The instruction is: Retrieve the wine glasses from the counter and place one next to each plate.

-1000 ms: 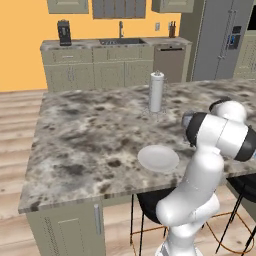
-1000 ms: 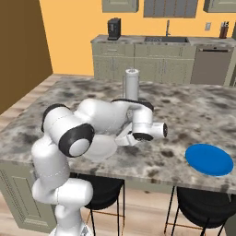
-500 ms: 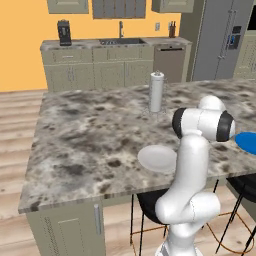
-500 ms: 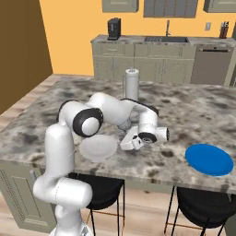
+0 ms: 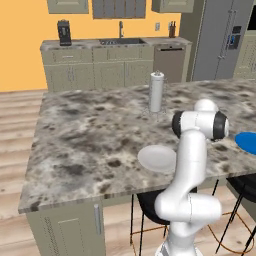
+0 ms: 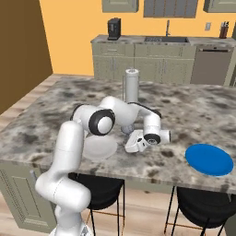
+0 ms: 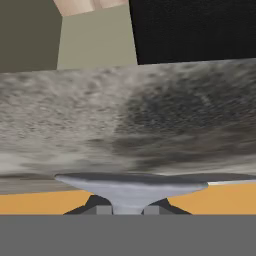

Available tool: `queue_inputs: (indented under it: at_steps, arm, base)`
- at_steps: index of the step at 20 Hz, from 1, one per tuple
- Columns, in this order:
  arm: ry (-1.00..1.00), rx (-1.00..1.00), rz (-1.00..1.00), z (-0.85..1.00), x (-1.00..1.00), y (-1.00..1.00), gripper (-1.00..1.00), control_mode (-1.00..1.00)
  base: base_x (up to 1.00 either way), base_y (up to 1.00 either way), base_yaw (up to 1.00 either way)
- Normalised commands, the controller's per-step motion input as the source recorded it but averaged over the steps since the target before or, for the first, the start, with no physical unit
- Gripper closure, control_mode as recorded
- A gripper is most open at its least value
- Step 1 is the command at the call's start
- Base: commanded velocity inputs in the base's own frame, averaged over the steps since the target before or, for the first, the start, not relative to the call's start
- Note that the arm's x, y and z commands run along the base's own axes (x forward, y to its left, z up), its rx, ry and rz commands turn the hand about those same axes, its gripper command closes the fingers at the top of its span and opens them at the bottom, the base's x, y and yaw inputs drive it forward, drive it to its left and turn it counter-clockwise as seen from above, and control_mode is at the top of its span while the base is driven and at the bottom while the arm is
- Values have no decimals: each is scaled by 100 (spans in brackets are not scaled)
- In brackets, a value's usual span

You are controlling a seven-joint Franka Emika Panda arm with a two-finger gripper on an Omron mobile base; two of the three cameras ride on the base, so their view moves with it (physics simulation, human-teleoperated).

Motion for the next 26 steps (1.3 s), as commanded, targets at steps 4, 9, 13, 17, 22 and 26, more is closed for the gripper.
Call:
queue_inputs:
  at_steps: [4, 9, 13, 17, 22, 26]
  arm:
    - [1, 0, 0, -42, 49, 0, 100, -100]
    - [0, -3, 0, -46, 45, 0, 100, -100]
    - [-10, -5, 1, -50, 11, 0, 100, -100]
    - [-22, -8, 7, -54, -4, 8, -100, -100]
    - [-5, 0, 2, -23, 0, -1, -100, -100]
    - [0, 0, -1, -4, 7, -16, -100, -100]
  base:
    - [0, 0, 0]
    - [0, 0, 0]
    - [0, 0, 0]
    - [0, 0, 0]
    - [0, 0, 0]
    - [0, 0, 0]
